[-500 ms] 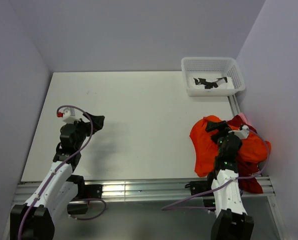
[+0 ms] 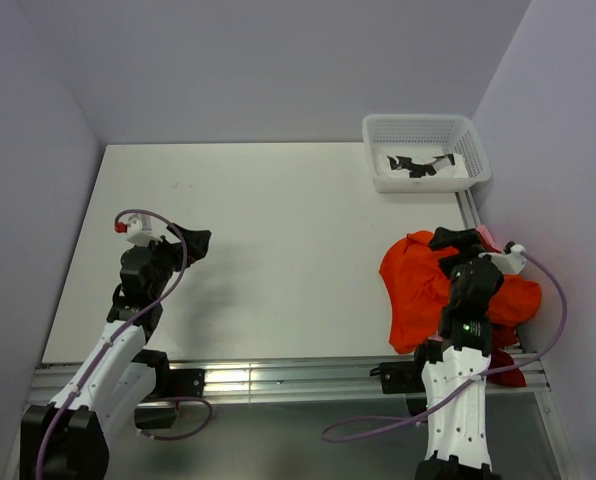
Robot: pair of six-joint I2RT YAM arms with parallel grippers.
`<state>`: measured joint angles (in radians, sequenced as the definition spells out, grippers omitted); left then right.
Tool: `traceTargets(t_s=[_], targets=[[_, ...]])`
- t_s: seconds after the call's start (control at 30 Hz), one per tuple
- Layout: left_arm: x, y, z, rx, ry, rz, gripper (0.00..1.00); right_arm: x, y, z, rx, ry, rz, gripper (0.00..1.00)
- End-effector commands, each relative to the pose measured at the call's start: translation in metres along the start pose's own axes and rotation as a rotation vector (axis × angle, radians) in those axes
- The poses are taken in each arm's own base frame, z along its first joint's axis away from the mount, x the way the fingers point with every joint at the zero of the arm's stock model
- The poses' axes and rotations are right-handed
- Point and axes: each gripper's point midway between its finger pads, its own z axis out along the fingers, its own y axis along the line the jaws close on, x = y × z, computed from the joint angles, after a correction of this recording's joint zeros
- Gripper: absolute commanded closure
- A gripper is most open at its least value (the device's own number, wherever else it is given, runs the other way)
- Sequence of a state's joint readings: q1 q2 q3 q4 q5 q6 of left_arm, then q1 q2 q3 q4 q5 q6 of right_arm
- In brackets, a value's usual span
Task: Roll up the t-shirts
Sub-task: Grab a tshirt with the right arm
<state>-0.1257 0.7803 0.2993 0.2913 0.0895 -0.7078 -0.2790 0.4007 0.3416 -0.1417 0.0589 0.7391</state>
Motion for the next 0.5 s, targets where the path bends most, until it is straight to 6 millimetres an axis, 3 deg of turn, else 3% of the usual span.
traceTargets(t_s=[0.0, 0.17, 0.27, 0.47], targets=[[-0.013, -0.014, 0.003, 0.053, -0.031, 0.008, 0.02, -0.005, -0.004, -0.013, 0.108, 0.062, 0.0, 0.0], [-0.012, -0.015, 0.003, 0.055, -0.024, 0.004, 0.02, 0.027, -0.043, -0.011, 0.35, 0.263, -0.051, 0.0], [-0.012, -0.015, 0.002, 0.049, -0.027, 0.004, 0.03, 0.027, -0.065, -0.018, 0.488, 0.266, -0.062, 0.01], [-0.014, -0.016, 0.001, 0.047, -0.03, 0.004, 0.03, 0.035, -0.074, -0.017, 0.511, 0.225, -0.009, 0.04]])
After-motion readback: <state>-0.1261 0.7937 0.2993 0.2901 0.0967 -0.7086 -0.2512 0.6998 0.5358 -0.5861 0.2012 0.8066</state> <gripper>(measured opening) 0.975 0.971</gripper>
